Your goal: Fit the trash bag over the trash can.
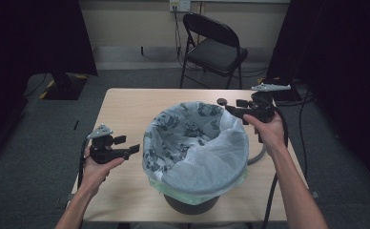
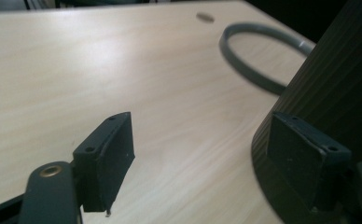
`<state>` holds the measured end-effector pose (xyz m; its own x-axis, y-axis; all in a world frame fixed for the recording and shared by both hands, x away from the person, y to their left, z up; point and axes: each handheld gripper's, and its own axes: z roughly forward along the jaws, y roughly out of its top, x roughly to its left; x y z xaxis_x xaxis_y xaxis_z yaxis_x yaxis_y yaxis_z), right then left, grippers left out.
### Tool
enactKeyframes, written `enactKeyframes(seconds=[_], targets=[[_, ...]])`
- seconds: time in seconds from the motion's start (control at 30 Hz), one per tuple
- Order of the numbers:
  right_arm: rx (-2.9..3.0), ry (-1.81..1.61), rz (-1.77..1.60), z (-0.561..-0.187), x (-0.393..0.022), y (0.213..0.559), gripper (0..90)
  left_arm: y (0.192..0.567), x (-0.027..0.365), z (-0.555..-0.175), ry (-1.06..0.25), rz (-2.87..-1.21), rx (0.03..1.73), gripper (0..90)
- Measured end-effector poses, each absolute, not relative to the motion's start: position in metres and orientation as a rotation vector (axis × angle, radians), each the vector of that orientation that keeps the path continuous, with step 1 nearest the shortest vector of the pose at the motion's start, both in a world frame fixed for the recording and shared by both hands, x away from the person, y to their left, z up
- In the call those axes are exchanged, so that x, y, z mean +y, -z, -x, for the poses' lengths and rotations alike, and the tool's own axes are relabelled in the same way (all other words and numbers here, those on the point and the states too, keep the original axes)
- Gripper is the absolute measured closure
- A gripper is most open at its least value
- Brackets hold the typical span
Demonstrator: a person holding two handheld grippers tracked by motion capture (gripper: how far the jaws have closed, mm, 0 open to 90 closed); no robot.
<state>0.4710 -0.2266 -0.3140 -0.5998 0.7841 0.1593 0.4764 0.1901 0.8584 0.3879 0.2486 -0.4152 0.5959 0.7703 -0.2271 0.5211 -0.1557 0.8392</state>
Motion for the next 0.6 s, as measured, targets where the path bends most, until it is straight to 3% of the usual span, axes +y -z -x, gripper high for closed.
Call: enactKeyframes(seconds=[0.1,0.27,0.47,0.6], targets=[[2.153,-1.339,-1.212,-0.469,-0.233,0.324,38.0,0.430,0.248,-0.387,-0.290,-1.885,1.074,22.7],[2.125,-1.383,-1.274,-0.464,-0.246,0.343,44.9,0.454,0.241,-0.387,-0.305,-1.947,1.131,24.0],[2.136,-1.289,-1.287,-0.459,-0.258,0.361,43.8,0.467,0.230,-0.384,-0.296,-1.994,1.123,23.7],[2.161,-1.236,-1.341,-0.460,-0.265,0.375,38.0,0.472,0.225,-0.383,-0.295,-2.011,1.120,22.4]])
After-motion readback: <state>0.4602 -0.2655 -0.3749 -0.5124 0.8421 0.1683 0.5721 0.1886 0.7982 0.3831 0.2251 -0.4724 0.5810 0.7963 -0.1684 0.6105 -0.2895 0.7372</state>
